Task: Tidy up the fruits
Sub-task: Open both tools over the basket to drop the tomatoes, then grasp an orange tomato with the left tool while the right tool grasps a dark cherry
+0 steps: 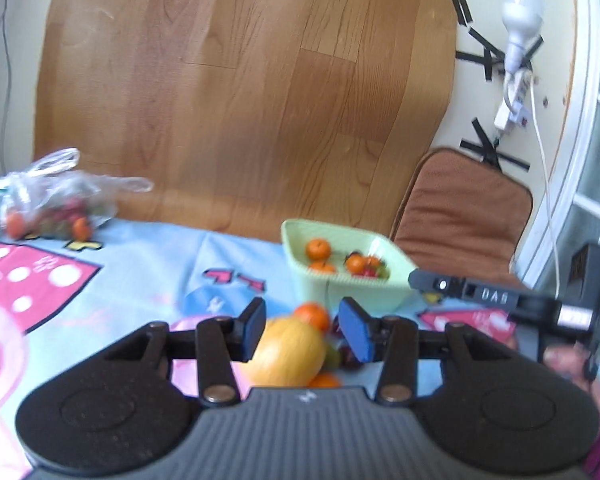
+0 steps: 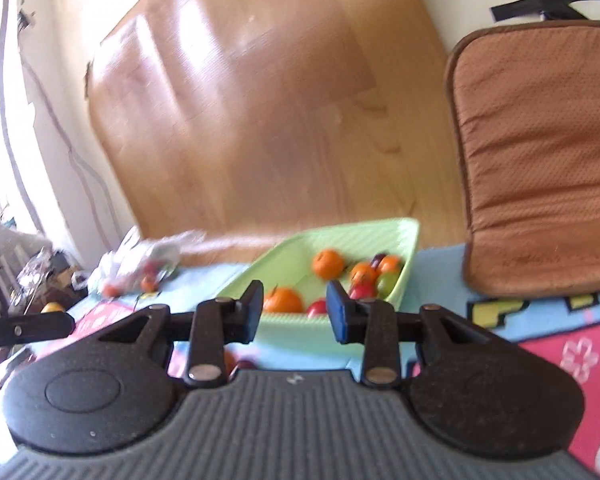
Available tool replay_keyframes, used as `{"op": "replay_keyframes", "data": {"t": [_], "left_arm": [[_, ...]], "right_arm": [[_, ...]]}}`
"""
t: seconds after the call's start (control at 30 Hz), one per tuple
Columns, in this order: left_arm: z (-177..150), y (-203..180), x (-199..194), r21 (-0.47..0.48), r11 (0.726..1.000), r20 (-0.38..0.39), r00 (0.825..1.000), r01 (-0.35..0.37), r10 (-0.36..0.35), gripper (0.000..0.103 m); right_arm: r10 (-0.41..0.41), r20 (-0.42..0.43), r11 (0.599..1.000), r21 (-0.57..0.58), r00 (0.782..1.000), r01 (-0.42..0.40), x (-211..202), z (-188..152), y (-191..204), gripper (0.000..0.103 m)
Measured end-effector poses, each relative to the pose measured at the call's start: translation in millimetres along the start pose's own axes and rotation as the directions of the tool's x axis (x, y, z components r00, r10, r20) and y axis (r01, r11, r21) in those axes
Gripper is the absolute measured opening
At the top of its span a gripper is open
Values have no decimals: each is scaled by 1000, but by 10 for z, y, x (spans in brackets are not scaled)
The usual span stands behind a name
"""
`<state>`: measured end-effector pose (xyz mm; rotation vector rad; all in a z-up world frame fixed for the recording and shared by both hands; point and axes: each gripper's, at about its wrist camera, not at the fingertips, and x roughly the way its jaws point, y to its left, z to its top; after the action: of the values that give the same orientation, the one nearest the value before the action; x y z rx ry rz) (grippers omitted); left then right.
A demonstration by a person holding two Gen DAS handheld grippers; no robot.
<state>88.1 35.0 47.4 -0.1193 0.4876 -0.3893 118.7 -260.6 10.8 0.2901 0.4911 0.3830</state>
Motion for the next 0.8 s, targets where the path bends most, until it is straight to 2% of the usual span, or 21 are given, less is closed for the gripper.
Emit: {"op": "replay_keyframes", "data": {"t": [0.17, 0.27, 0.37, 0.53, 0.73, 0.8], "left_arm": [[-376, -18, -129, 22, 1000, -54, 998, 12, -11, 41], [-455, -41, -54, 26, 999, -80, 997, 27, -25, 40], [-479, -111, 55, 74, 997, -98, 995, 25, -18, 40], [-482, -229, 343, 146, 989, -156, 988, 5, 18, 42], [-498, -237, 622, 139, 990, -191, 981, -6, 33, 42], [-510, -256, 644, 143, 990, -184, 983, 5, 22, 41]], "right_arm": [[23, -95, 999, -43, 995, -27, -42, -300, 286, 38], [27, -122, 990, -132, 992, -44, -25, -391, 493, 38], [-30, -148, 978, -209, 988, -2, 122, -399, 623, 38], [-80, -178, 938, -347, 981, 14, 353, -408, 704, 38], [-55, -227, 952, -307, 972, -18, 530, -362, 623, 37], [-52, -260, 955, -294, 964, -28, 561, -372, 605, 33]]}}
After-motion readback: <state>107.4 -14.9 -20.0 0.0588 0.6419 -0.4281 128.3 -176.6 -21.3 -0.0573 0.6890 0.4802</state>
